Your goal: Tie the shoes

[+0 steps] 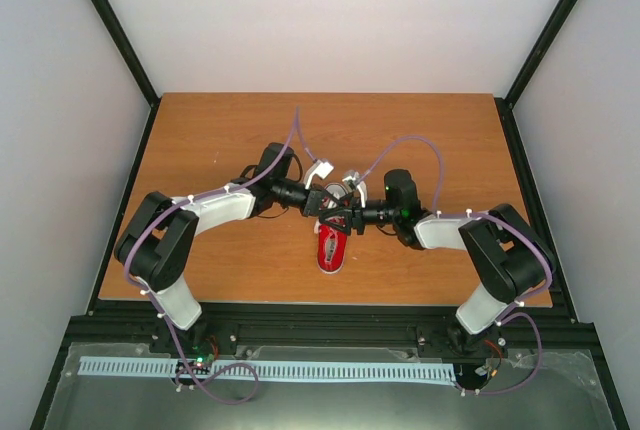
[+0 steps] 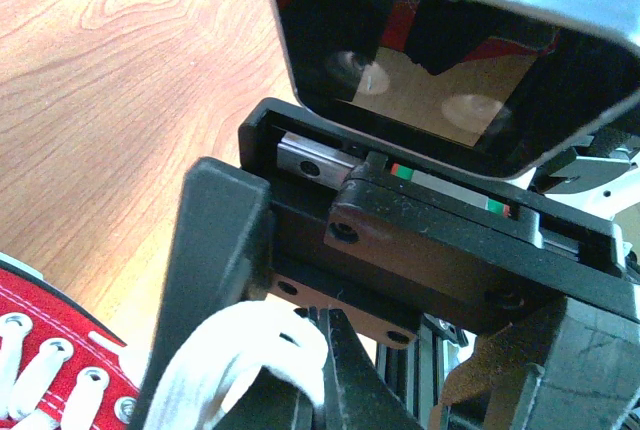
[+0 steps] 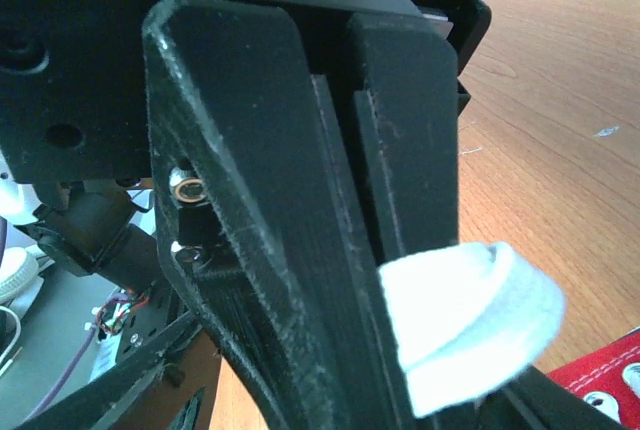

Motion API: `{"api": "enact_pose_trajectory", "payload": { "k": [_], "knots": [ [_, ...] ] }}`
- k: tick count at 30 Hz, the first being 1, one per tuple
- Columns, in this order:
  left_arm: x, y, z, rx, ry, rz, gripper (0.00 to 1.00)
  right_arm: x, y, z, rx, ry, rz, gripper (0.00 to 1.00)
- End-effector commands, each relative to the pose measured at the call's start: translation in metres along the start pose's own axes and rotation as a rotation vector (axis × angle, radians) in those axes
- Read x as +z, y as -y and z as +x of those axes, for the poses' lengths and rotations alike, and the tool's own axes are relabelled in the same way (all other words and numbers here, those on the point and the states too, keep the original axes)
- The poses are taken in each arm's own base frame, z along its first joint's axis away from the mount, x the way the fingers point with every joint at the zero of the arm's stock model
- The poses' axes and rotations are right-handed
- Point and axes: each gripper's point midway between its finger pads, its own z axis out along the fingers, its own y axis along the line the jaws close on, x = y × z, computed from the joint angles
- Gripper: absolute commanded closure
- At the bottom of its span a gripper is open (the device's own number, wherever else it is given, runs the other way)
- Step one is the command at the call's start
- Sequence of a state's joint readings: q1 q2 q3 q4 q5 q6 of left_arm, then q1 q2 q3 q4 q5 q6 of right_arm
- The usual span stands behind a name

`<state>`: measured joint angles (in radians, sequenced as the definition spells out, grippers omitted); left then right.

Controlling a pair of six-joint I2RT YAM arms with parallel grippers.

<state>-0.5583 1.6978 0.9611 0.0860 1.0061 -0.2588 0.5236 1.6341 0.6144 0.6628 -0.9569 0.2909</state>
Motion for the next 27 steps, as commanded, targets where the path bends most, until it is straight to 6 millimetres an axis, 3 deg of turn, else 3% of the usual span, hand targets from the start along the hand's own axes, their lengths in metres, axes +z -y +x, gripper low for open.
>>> {"api": "enact_pose_trajectory", "payload": {
  "k": [1,12,16,24,27],
  "knots": [
    [-0.002,0.016,-0.007,0.042,0.011,0.050,0.99,0.000,0.007,-0.006,-0.037,0.036,0.053,0.44],
    [-0.003,0.003,-0.010,-0.006,0.038,-0.014,0.99,-0.003,0.014,0.007,0.027,0.010,0.101,0.59],
    [-0.004,-0.005,-0.010,-0.033,0.045,-0.054,0.99,-0.004,0.017,0.010,0.035,0.000,0.121,0.76],
    [-0.011,-0.009,-0.007,-0.052,0.054,-0.084,0.99,-0.008,0.020,0.014,0.044,-0.007,0.159,0.90],
    [-0.014,-0.011,-0.004,-0.062,0.053,-0.106,0.92,-0.009,0.022,0.016,0.048,-0.009,0.172,0.96]
  ]
}}
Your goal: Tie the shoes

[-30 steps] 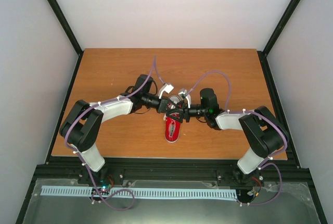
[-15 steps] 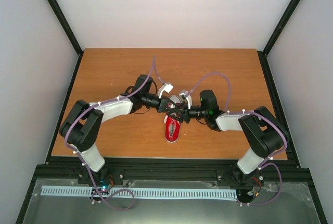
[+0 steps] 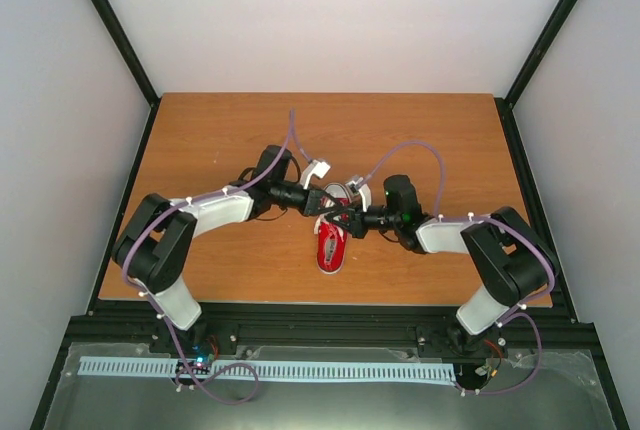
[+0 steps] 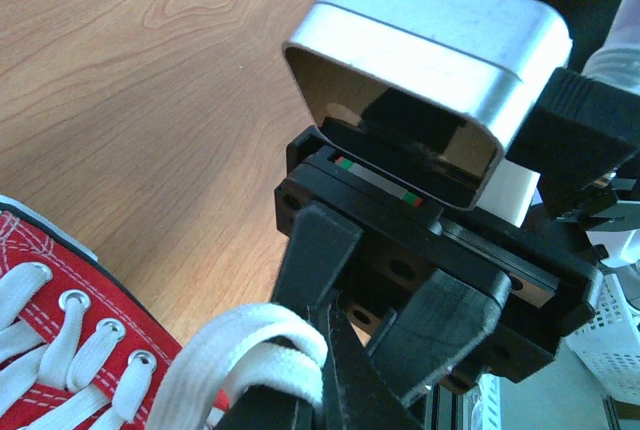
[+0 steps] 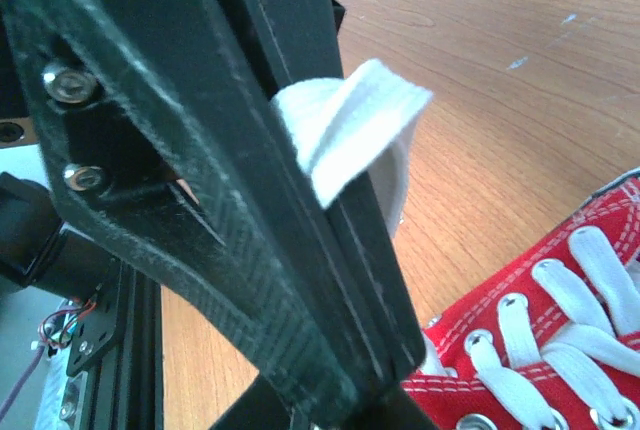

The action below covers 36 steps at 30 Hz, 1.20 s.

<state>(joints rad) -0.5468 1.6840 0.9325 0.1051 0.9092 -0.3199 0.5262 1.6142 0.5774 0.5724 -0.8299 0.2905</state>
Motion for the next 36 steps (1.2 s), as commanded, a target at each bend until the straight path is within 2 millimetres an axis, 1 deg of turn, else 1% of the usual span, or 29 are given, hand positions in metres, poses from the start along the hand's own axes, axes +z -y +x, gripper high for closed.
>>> {"api": "enact_pose_trajectory", "payload": {
  "k": [1,5,8,13,18,20,24,29,32,34,36],
  "knots": [
    [-0.009,0.006,-0.003,-0.003,0.014,-0.012,0.89,-0.004,0.001,-0.005,-0.032,0.025,0.036,0.97],
    [-0.013,0.003,-0.003,0.004,0.017,-0.047,0.75,-0.003,0.002,-0.005,-0.032,0.025,0.036,0.97],
    [-0.016,0.000,0.001,0.001,0.005,-0.085,0.71,-0.004,0.001,-0.005,-0.032,0.023,0.035,0.97],
    [-0.023,-0.009,0.007,0.008,-0.011,-0.173,0.72,-0.004,0.001,-0.005,-0.032,0.023,0.034,0.97],
    [-0.029,-0.010,0.007,0.017,-0.009,-0.211,0.77,-0.003,0.001,-0.006,-0.031,0.022,0.031,0.97],
    [-0.032,-0.013,0.006,0.021,-0.005,-0.242,0.78,-0.003,0.001,-0.006,-0.030,0.021,0.030,0.97],
    [-0.039,-0.024,0.006,0.027,-0.002,-0.332,0.80,-0.003,0.000,-0.005,-0.030,0.020,0.030,0.97],
    [-0.051,-0.045,0.012,0.023,-0.022,-0.478,0.83,-0.003,0.000,-0.006,-0.031,0.021,0.024,0.97],
    [-0.055,-0.055,0.014,0.014,-0.016,-0.536,0.85,-0.002,0.000,-0.005,-0.026,0.017,0.023,0.97],
    [-0.058,-0.059,0.013,0.009,-0.005,-0.564,0.84,-0.002,0.000,-0.005,-0.026,0.016,0.020,0.97],
    [-0.060,-0.056,0.010,0.023,0.012,-0.560,0.76,-0.002,0.000,-0.005,-0.026,0.016,0.020,0.97]
  ]
}}
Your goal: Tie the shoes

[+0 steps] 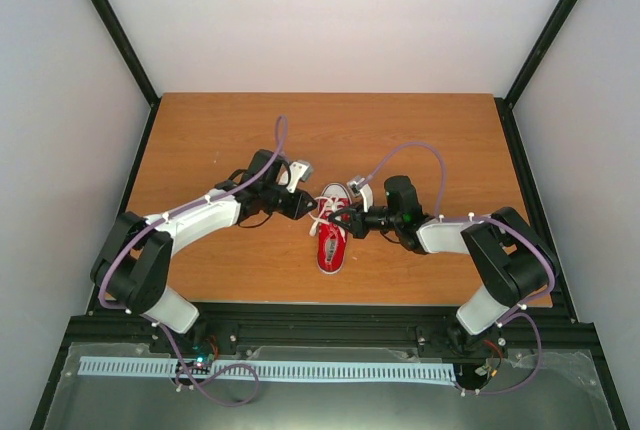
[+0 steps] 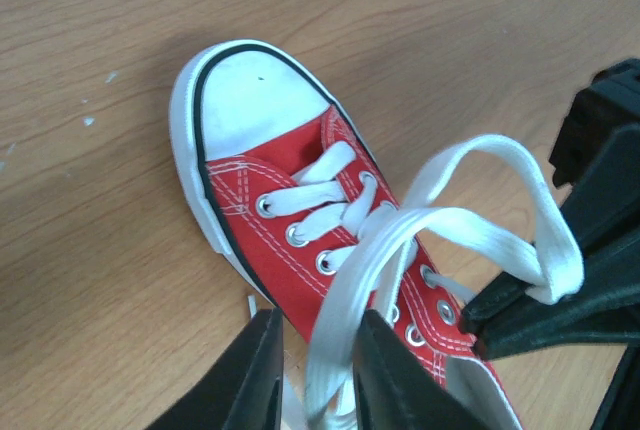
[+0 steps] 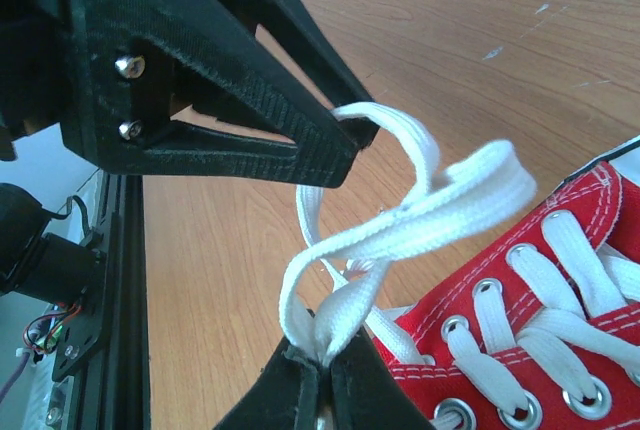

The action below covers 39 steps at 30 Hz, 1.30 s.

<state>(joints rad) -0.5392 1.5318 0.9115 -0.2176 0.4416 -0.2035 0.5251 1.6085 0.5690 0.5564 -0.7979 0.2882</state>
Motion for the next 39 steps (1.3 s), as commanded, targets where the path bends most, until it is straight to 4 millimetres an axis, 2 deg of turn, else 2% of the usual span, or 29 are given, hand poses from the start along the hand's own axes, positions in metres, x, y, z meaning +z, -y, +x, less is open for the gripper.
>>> {"api": "enact_pose_trajectory", "payload": {
  "k": [1,4,8,12,15,19,31,34,39],
  "knots": [
    [-0.013,-0.004,-0.011,0.035,0.060,-0.052,0.71,0.000,-0.005,-0.008,-0.036,0.018,-0.015,0.97],
    [-0.030,0.011,-0.020,0.071,0.142,-0.013,0.62,0.000,-0.005,-0.008,-0.035,0.016,-0.016,0.97],
    [-0.051,0.038,-0.030,0.135,0.233,0.049,0.57,0.000,-0.005,-0.008,-0.031,0.014,-0.016,0.97],
    [-0.042,0.055,-0.024,0.157,0.195,0.097,0.59,0.002,-0.004,-0.007,-0.026,0.012,-0.017,0.97],
    [-0.024,0.053,-0.018,0.143,0.136,0.082,0.63,0.003,-0.003,-0.007,-0.023,0.012,-0.021,0.97],
    [-0.010,0.051,-0.020,0.138,0.112,0.072,0.64,0.003,-0.003,-0.007,-0.021,0.013,-0.024,0.97],
    [0.019,0.035,-0.016,0.123,0.065,0.034,0.73,0.003,-0.004,-0.006,-0.020,0.008,-0.032,0.97],
    [0.024,0.030,-0.015,0.119,0.055,0.011,0.73,0.003,-0.004,-0.006,-0.019,0.008,-0.033,0.97],
    [0.033,0.032,-0.008,0.118,0.022,0.038,0.72,0.004,-0.004,-0.006,-0.018,0.006,-0.034,0.97]
  ]
}}
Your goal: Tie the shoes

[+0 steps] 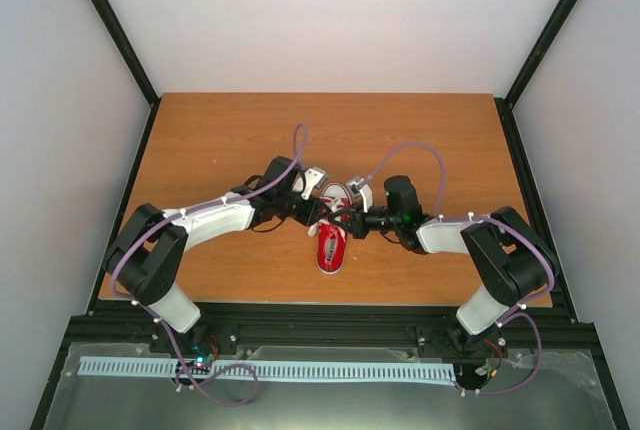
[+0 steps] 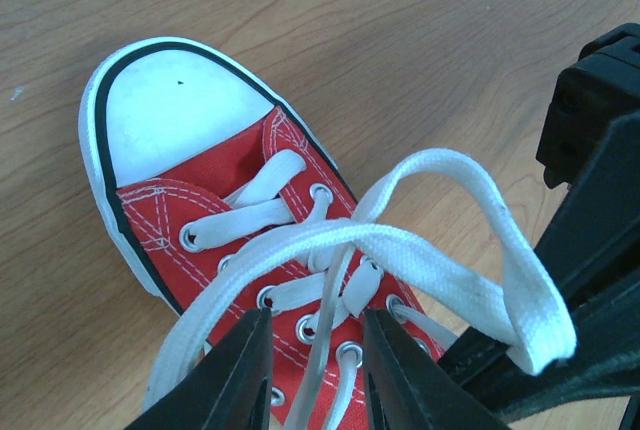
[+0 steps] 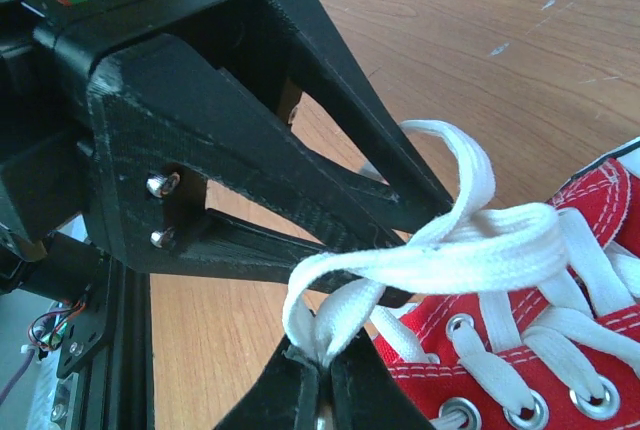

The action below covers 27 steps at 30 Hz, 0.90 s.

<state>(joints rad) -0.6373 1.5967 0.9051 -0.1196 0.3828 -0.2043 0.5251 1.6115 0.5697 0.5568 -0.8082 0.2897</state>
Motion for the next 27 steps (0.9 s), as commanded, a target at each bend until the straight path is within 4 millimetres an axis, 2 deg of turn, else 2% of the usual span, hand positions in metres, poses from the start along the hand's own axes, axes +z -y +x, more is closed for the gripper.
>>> {"api": "enact_pose_trajectory", "payload": {
  "k": [1,5,10,19,27],
  "knots": [
    [0.006,0.011,-0.015,0.042,0.020,0.030,0.71,0.003,-0.003,-0.007,-0.023,0.012,-0.024,0.97],
    [0.011,0.012,-0.009,0.044,-0.002,0.040,0.74,0.003,-0.003,-0.008,-0.023,0.012,-0.023,0.97],
    [0.001,0.024,-0.016,0.039,0.025,0.078,0.98,0.003,-0.002,-0.008,-0.022,0.014,-0.012,0.97],
    [-0.036,0.075,-0.056,-0.105,0.153,0.307,0.99,0.001,0.002,-0.006,-0.015,0.011,0.019,0.97],
    [-0.048,0.091,-0.064,-0.251,0.118,0.385,0.99,0.001,0.012,-0.006,0.003,0.016,0.072,0.97]
  ]
}}
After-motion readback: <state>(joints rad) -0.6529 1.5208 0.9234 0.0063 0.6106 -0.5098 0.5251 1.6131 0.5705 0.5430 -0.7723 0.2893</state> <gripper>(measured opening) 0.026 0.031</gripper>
